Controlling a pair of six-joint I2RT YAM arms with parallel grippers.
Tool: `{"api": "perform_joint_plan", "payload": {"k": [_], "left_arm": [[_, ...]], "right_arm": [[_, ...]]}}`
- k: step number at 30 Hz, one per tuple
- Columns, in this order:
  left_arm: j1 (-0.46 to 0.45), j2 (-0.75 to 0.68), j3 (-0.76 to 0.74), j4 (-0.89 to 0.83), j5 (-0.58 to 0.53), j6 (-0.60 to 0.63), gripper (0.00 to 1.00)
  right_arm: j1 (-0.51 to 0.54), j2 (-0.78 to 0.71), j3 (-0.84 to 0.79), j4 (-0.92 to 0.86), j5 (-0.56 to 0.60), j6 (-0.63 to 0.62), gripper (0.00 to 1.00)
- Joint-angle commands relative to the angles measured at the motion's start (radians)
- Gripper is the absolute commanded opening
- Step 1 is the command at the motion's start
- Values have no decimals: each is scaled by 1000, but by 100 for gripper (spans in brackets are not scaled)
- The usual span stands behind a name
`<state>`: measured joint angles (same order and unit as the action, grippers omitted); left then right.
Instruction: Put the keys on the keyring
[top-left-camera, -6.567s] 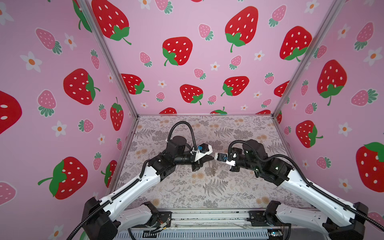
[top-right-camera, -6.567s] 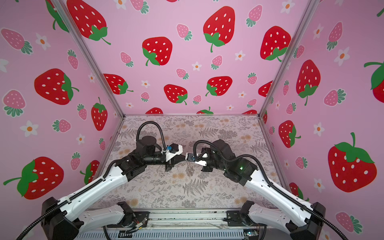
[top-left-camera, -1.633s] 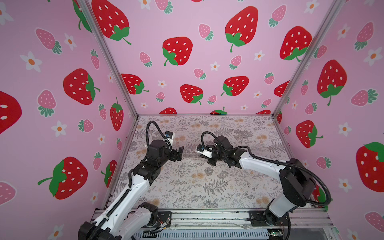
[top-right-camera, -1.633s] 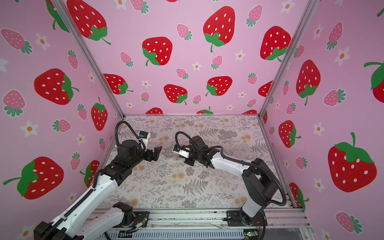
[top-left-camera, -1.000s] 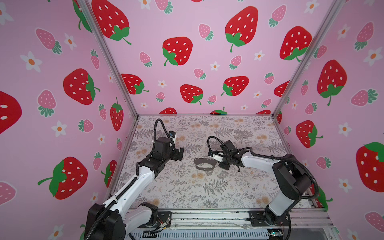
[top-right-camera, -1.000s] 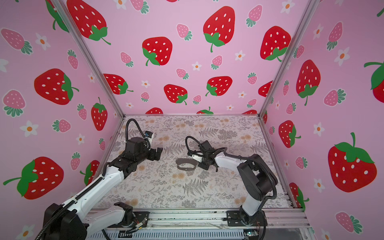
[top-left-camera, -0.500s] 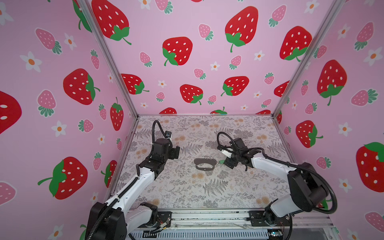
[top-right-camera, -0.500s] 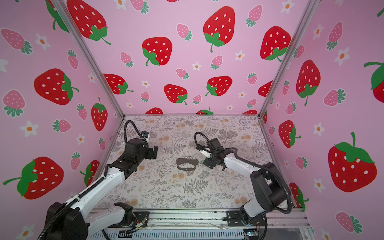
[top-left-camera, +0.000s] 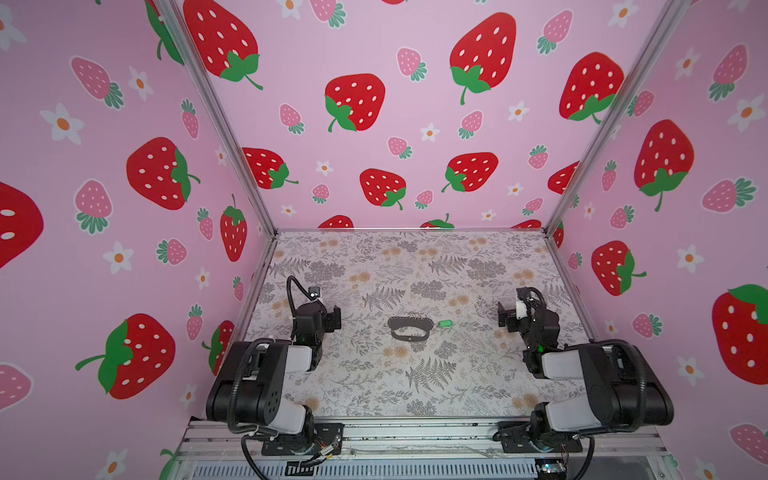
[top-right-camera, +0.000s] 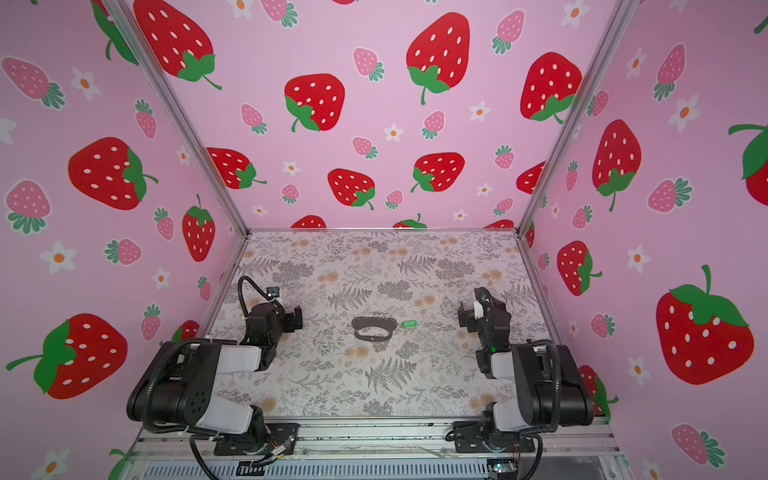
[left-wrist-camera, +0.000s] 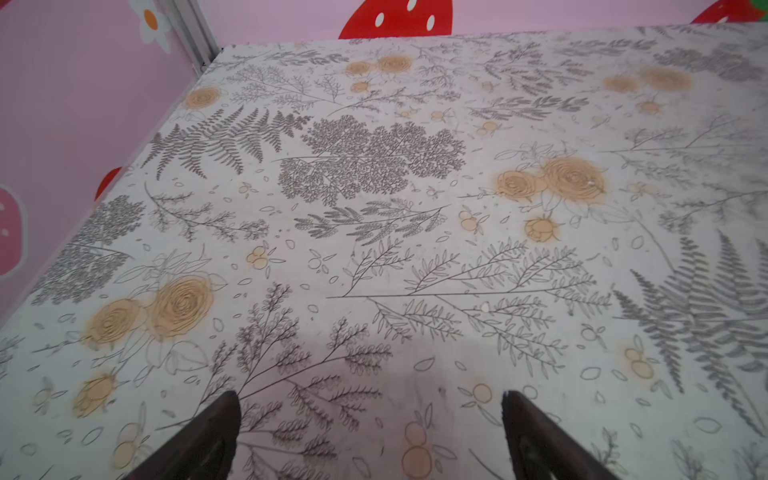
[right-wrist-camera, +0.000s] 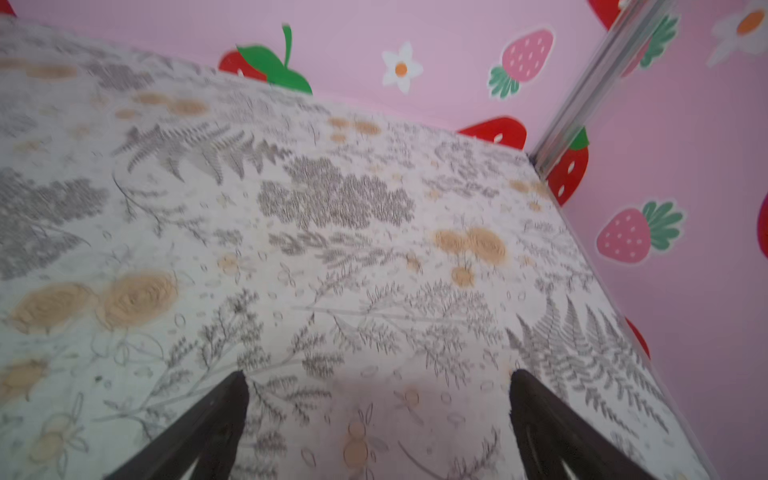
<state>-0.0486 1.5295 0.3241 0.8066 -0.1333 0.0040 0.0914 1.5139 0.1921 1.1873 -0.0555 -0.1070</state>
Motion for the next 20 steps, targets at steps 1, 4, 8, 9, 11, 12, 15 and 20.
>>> {"api": "perform_joint_plan", "payload": {"k": [1,4,8,9,11,12,15,20], "left_arm": [[8,-2,57,65,81,15,99],[25,16,112,-13,89,0,99],[43,24,133,-44,94,-22,99],[43,22,135,-47,96,-22,99],[45,24,136,-50,96,-24,99],[46,24,136,-50,96,-25,99],[46,23,136,-50,97,-25,99],[46,22,135,-48,98,-24,99]], "right_arm": [[-5,60,-57,314,-88,41,99],[-2,67,26,178,-45,55,99],[-2,58,47,117,-25,63,99],[0,49,42,110,-11,60,99],[2,55,52,104,-9,65,99],[2,55,52,102,-10,62,99],[4,62,63,89,-12,59,99],[3,53,55,93,-7,60,99]]}}
